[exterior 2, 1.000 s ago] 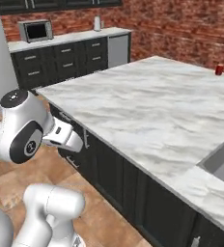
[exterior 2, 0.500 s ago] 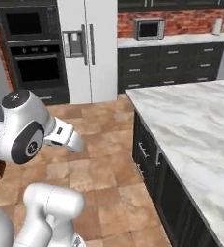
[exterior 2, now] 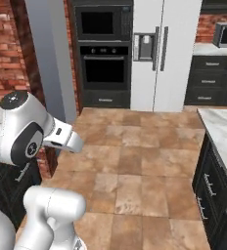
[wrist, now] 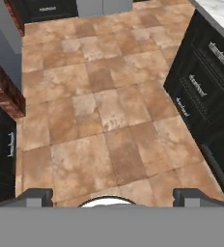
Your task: Four empty soda cans are scattered around the kitchen. Gather all the cans and cluster them next to the stove for recycling.
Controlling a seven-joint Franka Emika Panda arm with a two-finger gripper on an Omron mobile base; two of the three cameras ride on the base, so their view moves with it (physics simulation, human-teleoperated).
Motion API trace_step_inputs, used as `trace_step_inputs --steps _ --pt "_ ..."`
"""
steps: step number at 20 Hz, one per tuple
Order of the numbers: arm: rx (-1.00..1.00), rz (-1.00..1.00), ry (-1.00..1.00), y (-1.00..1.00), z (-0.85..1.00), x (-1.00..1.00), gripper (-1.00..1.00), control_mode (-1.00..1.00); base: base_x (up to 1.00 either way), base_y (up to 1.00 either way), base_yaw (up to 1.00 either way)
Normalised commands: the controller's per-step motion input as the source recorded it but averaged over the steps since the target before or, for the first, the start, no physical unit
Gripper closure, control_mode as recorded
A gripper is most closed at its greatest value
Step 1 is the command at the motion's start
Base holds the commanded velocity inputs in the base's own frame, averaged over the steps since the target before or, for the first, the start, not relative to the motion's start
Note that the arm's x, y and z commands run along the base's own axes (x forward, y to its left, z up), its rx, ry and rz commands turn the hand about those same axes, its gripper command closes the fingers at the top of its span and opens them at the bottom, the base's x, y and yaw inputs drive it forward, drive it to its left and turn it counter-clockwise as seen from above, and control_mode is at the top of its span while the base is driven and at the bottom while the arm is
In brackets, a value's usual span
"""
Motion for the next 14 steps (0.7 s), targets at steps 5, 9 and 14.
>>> trace_step_inputs --steps 5,9,14 --pt "0.0 0.0 0.0 0.0 0.0 0.0 -1.0 1.0 1.0 0.07 0.02" --pt "0.0 0.0 0.0 0.0 0.0 0.0 -1.0 1.0 1.0 0.0 0.0" --pt "0.0 0.0 0.0 0.0 0.0 0.0 -1.0 1.0 1.0 0.0 0.0"
